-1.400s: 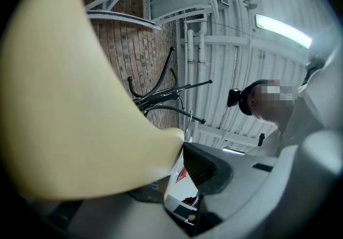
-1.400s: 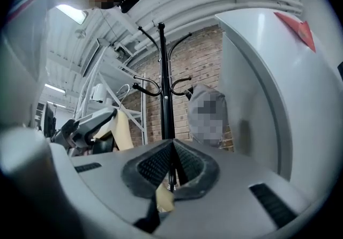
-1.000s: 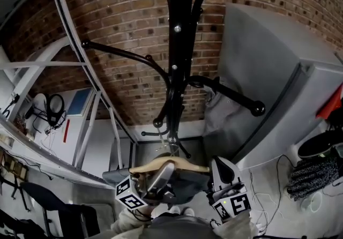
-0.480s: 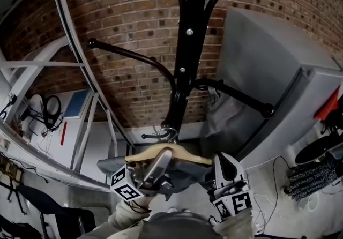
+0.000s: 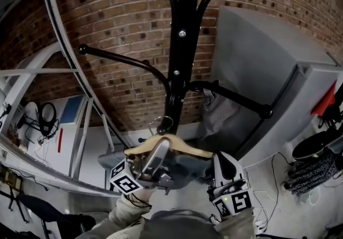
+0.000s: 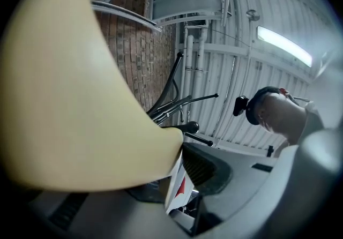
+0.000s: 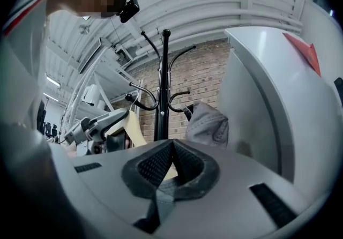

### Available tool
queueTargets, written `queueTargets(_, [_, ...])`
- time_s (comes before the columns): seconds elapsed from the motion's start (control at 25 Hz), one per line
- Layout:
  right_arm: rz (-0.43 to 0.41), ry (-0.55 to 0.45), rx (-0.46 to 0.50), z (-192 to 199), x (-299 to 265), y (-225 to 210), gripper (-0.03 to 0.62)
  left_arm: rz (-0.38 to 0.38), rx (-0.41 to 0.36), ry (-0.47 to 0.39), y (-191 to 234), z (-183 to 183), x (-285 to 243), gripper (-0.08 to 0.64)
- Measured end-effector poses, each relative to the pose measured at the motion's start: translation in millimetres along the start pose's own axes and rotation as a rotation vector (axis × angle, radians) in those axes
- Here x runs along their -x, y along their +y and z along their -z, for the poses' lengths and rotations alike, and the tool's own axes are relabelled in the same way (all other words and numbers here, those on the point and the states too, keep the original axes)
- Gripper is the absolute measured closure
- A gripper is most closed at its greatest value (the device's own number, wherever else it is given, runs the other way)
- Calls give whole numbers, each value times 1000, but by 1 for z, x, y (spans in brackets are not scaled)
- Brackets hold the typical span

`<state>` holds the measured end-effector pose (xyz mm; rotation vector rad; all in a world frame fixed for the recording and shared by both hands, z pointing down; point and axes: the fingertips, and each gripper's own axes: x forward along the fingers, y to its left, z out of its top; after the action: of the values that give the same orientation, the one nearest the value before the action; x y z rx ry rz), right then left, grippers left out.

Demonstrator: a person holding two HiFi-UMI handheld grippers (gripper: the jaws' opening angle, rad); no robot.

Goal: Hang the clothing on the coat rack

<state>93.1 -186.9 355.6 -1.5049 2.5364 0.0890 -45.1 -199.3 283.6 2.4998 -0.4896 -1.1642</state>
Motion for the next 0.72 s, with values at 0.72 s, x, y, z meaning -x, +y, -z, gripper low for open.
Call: queueTargets(0.72, [17, 37, 19, 13, -14, -1, 569, -23, 28, 21, 35, 14, -1, 456])
